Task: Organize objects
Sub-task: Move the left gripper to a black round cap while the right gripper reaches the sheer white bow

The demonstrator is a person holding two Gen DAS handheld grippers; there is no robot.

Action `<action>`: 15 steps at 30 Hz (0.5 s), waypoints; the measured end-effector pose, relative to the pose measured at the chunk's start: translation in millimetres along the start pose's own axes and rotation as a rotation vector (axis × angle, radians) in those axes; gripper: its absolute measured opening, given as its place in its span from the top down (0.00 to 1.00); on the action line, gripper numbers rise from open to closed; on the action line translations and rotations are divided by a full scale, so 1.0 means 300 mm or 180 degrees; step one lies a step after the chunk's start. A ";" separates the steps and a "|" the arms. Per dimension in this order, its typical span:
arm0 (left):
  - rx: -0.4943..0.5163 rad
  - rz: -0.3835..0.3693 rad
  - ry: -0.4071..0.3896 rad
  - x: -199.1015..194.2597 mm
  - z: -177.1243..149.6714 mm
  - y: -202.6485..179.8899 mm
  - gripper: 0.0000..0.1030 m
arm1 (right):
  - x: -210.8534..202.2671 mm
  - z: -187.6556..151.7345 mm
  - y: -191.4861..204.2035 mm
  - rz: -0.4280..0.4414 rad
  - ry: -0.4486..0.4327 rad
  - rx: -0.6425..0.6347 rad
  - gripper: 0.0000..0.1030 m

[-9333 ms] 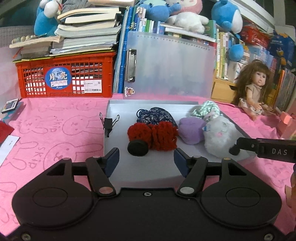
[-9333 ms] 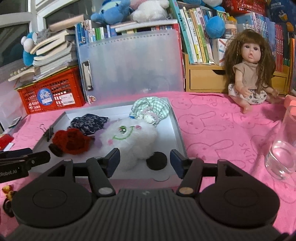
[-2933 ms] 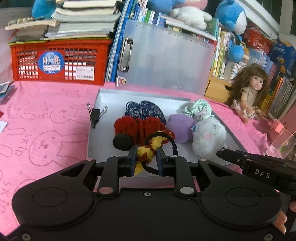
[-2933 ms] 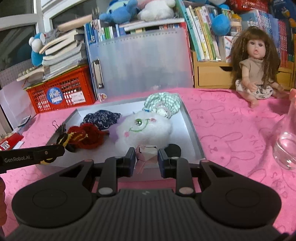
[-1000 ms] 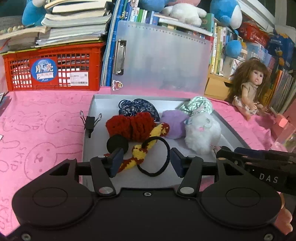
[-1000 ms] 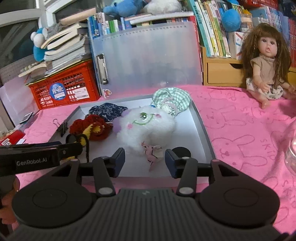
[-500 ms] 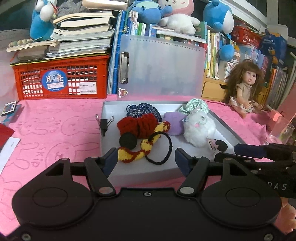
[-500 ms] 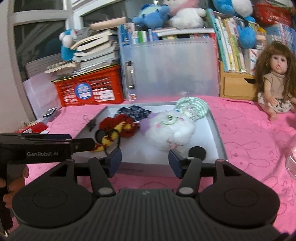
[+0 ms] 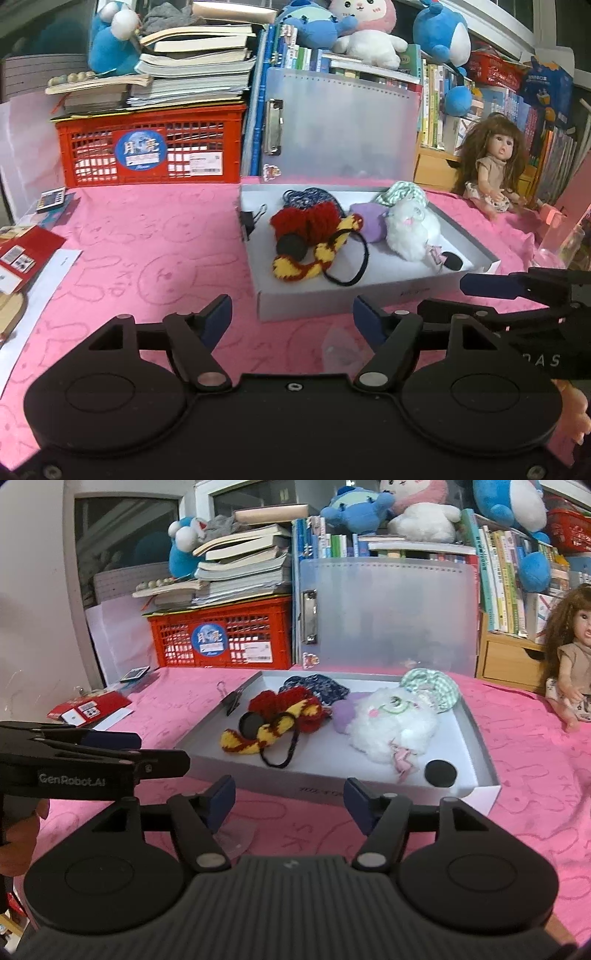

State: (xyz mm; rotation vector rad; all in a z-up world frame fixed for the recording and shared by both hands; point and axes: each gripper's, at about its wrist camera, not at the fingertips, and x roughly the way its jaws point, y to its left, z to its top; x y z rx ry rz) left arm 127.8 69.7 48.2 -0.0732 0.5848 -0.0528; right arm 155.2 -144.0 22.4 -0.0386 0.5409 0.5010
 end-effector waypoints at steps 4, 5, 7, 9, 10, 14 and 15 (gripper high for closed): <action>-0.0017 0.0036 0.0005 -0.025 -0.034 0.022 0.31 | 0.008 -0.011 0.019 0.0034 0.0033 -0.0015 0.24; -0.0019 0.0051 0.0009 -0.033 -0.044 0.028 0.31 | 0.010 -0.014 0.023 0.0043 0.0043 -0.0018 0.24; -0.0027 0.0066 0.0019 -0.041 -0.061 0.036 0.30 | 0.014 -0.018 0.030 0.0052 0.0058 -0.0023 0.24; -0.0044 0.0073 0.0031 -0.049 -0.078 0.046 0.30 | 0.020 -0.021 0.036 0.0064 0.0075 -0.0023 0.24; -0.0053 0.0079 0.0029 -0.054 -0.087 0.050 0.30 | 0.022 -0.023 0.039 0.0070 0.0081 -0.0022 0.24; -0.0009 0.0133 -0.0018 -0.068 -0.117 0.059 0.30 | 0.031 -0.032 0.054 0.0091 0.0117 -0.0052 0.24; 0.0002 0.0137 -0.0013 -0.070 -0.123 0.061 0.30 | 0.032 -0.034 0.058 0.0095 0.0124 -0.0064 0.24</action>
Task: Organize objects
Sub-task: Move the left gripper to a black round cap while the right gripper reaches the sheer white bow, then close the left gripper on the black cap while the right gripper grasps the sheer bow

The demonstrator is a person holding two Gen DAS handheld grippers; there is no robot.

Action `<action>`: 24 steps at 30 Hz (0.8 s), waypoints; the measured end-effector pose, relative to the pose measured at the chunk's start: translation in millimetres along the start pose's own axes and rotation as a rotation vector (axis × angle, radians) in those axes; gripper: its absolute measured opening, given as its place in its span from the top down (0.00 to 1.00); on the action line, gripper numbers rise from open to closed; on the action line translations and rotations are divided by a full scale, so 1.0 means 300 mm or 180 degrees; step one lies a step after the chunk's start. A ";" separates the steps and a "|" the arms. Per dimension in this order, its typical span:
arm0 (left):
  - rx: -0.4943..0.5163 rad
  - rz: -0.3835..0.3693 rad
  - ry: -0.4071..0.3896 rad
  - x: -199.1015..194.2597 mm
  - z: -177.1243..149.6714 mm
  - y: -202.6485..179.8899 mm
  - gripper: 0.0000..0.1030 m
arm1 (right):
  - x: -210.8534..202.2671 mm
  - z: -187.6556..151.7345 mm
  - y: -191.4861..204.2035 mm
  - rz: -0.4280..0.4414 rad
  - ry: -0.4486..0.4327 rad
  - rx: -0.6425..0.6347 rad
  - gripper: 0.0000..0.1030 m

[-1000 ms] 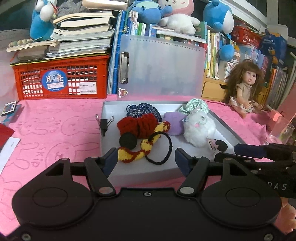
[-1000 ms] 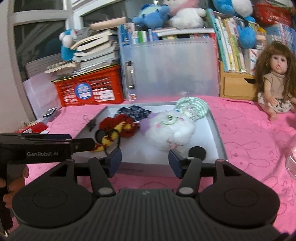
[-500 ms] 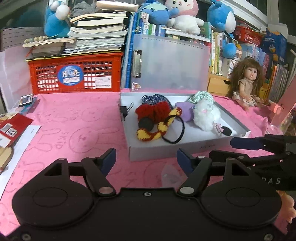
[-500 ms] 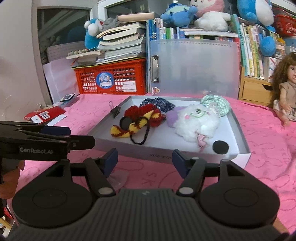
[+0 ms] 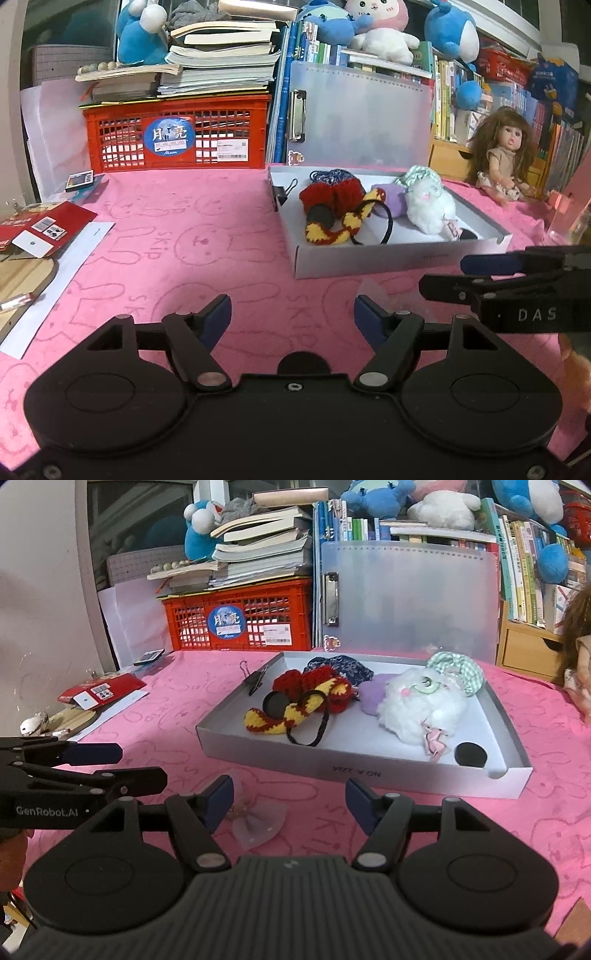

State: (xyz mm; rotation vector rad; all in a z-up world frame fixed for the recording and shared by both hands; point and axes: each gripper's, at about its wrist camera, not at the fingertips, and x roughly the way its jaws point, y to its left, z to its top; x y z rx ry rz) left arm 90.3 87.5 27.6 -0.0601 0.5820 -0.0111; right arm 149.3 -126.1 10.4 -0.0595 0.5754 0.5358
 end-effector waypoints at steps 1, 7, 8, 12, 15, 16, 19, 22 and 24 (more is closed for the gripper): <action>0.0003 -0.0002 0.0001 -0.003 -0.007 0.003 0.30 | 0.002 -0.002 0.004 0.0005 0.0007 -0.0008 0.24; 0.0002 -0.0041 -0.0006 -0.023 -0.038 0.013 0.30 | 0.015 -0.012 0.020 0.0032 0.0050 -0.0021 0.24; 0.0007 -0.0039 0.0001 -0.024 -0.043 0.013 0.30 | 0.017 -0.013 0.023 0.0036 0.0057 -0.0024 0.24; 0.0036 -0.0048 0.0012 -0.031 -0.067 0.010 0.31 | 0.024 -0.019 0.036 0.0044 0.0076 -0.0049 0.24; 0.0044 -0.0080 0.0028 -0.033 -0.081 0.008 0.33 | 0.028 -0.021 0.044 0.0048 0.0087 -0.0059 0.24; 0.0044 -0.0081 0.0035 -0.033 -0.084 0.008 0.35 | 0.030 -0.020 0.045 0.0050 0.0090 -0.0063 0.24; 0.0031 -0.0101 0.0053 -0.034 -0.095 0.006 0.44 | 0.031 -0.020 0.051 0.0049 0.0089 -0.0078 0.24; 0.0006 -0.0135 0.0076 -0.036 -0.105 0.006 0.53 | 0.033 -0.020 0.060 0.0048 0.0076 -0.0117 0.24; 0.0000 -0.0155 0.0087 -0.039 -0.111 0.003 0.56 | 0.034 -0.020 0.069 0.0045 0.0067 -0.0162 0.24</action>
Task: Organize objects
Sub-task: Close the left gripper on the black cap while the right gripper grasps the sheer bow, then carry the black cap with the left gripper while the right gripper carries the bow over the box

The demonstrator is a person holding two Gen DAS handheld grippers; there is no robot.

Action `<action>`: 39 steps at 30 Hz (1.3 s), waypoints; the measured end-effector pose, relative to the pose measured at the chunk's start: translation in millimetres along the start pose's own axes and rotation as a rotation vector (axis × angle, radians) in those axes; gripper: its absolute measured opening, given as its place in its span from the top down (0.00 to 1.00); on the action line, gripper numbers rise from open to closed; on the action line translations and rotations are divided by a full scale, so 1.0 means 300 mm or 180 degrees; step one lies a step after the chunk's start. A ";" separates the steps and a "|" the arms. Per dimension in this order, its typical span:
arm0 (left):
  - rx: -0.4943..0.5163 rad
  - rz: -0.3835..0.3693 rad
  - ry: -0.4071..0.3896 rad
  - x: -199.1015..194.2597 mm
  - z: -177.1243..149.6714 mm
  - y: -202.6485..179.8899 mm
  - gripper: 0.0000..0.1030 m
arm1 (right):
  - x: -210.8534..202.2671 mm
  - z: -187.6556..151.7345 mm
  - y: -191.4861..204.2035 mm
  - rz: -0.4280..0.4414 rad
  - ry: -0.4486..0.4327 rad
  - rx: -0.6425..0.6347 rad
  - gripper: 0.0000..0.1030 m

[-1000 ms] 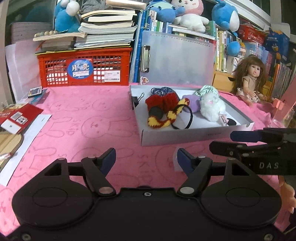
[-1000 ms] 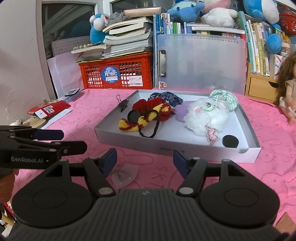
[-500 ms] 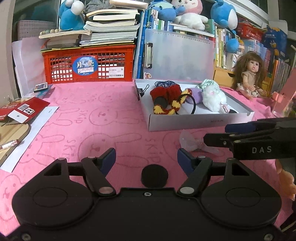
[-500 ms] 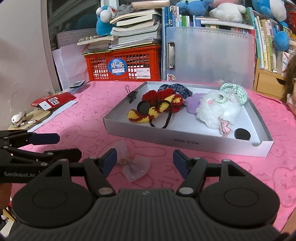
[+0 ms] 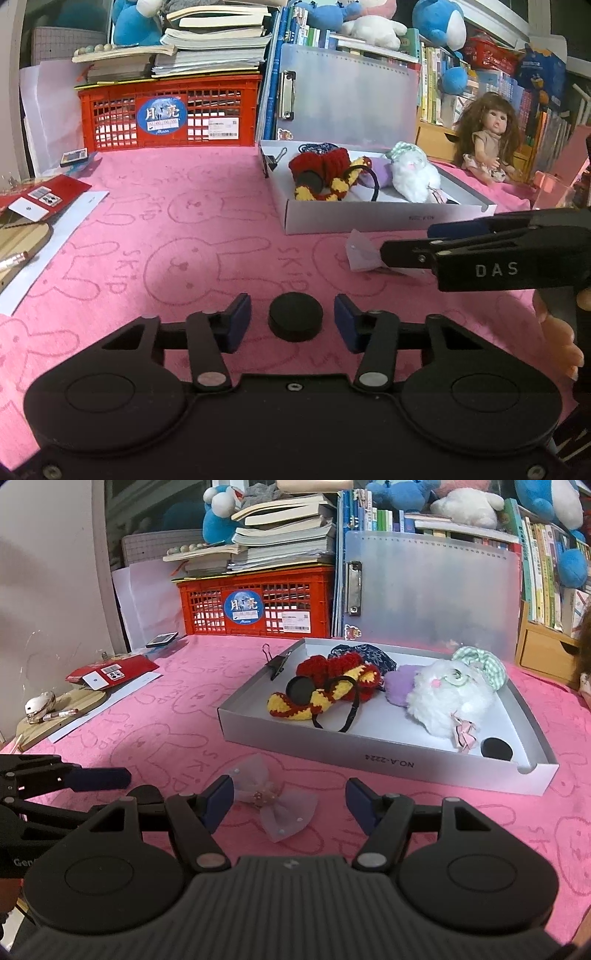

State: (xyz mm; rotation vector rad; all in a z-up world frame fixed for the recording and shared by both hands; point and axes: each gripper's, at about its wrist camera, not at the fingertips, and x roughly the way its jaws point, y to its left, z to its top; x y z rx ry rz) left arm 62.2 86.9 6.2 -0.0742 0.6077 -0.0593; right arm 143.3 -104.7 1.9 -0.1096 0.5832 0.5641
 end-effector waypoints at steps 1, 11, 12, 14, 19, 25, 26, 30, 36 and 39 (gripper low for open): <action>0.0009 0.0000 -0.0010 -0.003 -0.003 -0.002 0.57 | 0.001 0.001 0.005 0.0000 -0.0008 -0.0023 0.24; -0.0010 -0.0007 -0.0026 -0.008 -0.008 0.001 0.63 | 0.007 0.007 0.056 0.0030 -0.0058 -0.0224 0.34; -0.0006 -0.0006 -0.0026 -0.008 -0.008 0.001 0.63 | 0.008 0.007 0.062 0.0034 -0.0052 -0.0249 0.38; -0.0005 -0.0007 -0.0024 -0.009 -0.008 0.001 0.64 | 0.009 0.006 0.071 0.0029 -0.0052 -0.0296 0.43; -0.0022 -0.0011 -0.0030 -0.008 -0.007 0.006 0.64 | 0.015 0.005 0.072 0.0017 -0.0028 -0.0300 0.57; 0.0003 -0.0006 -0.0037 -0.009 -0.009 0.005 0.64 | 0.022 0.005 0.064 -0.0020 -0.0008 -0.0272 0.66; 0.0007 -0.0004 -0.0039 -0.008 -0.009 0.006 0.64 | 0.023 0.005 0.064 -0.0018 -0.0003 -0.0276 0.66; 0.0013 -0.0002 -0.0040 -0.009 -0.011 0.003 0.64 | 0.030 0.001 0.070 -0.0013 0.0021 -0.0309 0.66; 0.0029 0.0006 -0.0047 -0.009 -0.012 -0.002 0.64 | 0.037 0.001 0.071 -0.0006 0.0037 -0.0303 0.66; 0.0030 0.0002 -0.0046 -0.009 -0.012 -0.002 0.64 | 0.037 0.000 0.074 0.0000 0.0040 -0.0309 0.69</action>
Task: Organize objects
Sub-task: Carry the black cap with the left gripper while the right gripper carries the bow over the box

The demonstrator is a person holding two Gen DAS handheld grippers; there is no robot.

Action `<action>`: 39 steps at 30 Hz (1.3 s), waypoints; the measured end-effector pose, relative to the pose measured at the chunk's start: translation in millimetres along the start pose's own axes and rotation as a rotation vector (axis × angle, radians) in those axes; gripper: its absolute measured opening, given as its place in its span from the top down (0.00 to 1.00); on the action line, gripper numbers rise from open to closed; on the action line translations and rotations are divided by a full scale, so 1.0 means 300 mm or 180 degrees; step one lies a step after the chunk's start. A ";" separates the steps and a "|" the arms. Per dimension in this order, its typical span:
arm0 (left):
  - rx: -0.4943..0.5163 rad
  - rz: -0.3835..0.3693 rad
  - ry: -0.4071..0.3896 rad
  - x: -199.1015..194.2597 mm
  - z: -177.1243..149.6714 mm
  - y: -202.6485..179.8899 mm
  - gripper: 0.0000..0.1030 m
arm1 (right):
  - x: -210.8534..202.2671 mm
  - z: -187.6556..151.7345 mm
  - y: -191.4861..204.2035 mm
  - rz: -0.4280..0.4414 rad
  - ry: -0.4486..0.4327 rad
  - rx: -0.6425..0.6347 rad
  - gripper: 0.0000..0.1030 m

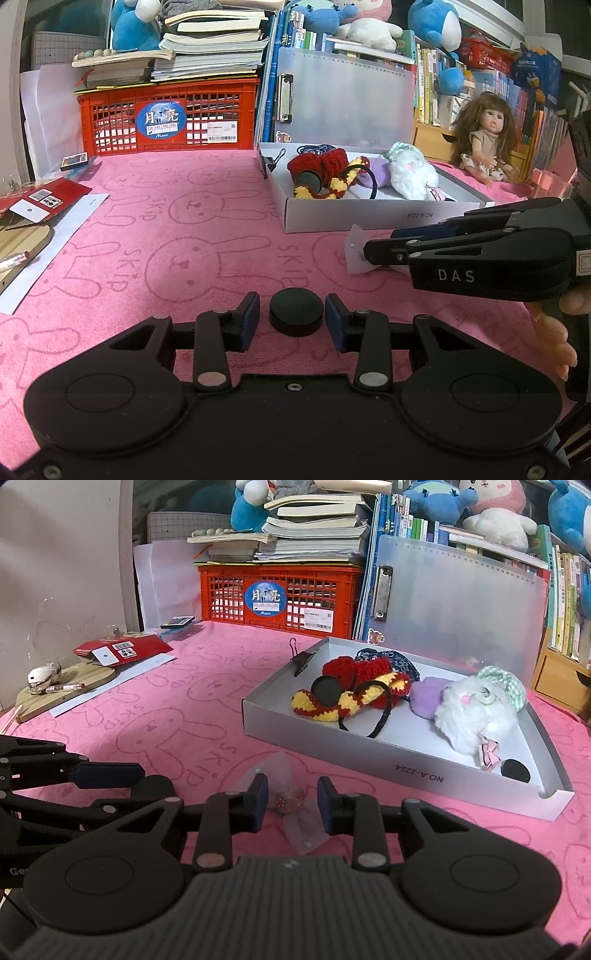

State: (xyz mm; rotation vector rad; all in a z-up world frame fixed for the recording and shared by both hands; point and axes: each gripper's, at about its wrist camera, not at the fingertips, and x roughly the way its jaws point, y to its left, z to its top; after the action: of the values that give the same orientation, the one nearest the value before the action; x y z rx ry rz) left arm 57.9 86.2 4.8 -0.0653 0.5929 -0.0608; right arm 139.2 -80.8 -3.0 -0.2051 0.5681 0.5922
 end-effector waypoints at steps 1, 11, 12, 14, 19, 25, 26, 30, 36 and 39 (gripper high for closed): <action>0.0004 0.0002 -0.0002 0.000 0.000 0.000 0.65 | -0.001 -0.001 0.002 0.0007 -0.0002 -0.0003 0.71; -0.0043 -0.0014 -0.0059 -0.004 0.013 0.001 0.71 | -0.022 -0.001 0.000 -0.0129 -0.0120 0.0053 0.82; -0.0043 -0.0019 -0.0065 -0.005 0.015 0.000 0.71 | -0.023 -0.001 -0.004 -0.0137 -0.0115 0.0067 0.82; -0.0041 -0.0029 -0.0071 -0.005 0.020 -0.003 0.71 | -0.029 -0.002 -0.014 -0.0164 -0.0124 0.0105 0.82; -0.0030 -0.0051 -0.0056 0.001 0.040 -0.014 0.71 | -0.044 -0.001 -0.032 -0.0264 -0.0136 0.0133 0.82; -0.0113 -0.0070 0.0000 0.016 0.077 -0.025 0.71 | -0.074 0.006 -0.071 -0.0404 -0.0168 0.0238 0.82; -0.0109 -0.0078 -0.0005 0.017 0.083 -0.029 0.71 | -0.080 0.006 -0.078 -0.0431 -0.0171 0.0252 0.82; -0.0071 -0.0101 -0.0032 0.021 0.102 -0.052 0.71 | -0.099 0.005 -0.107 -0.0513 -0.0171 0.0297 0.82; -0.0052 -0.0155 -0.0080 0.037 0.142 -0.086 0.71 | -0.127 0.002 -0.147 -0.0615 -0.0211 0.0393 0.81; -0.0011 -0.0172 -0.0114 0.049 0.170 -0.103 0.71 | -0.141 0.005 -0.166 -0.0666 -0.0239 0.0430 0.81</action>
State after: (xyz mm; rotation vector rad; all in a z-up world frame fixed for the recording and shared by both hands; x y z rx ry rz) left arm 97.5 56.6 41.2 -0.0855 0.5555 -0.1110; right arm 140.0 -140.8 23.1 -0.1124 0.5047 0.3556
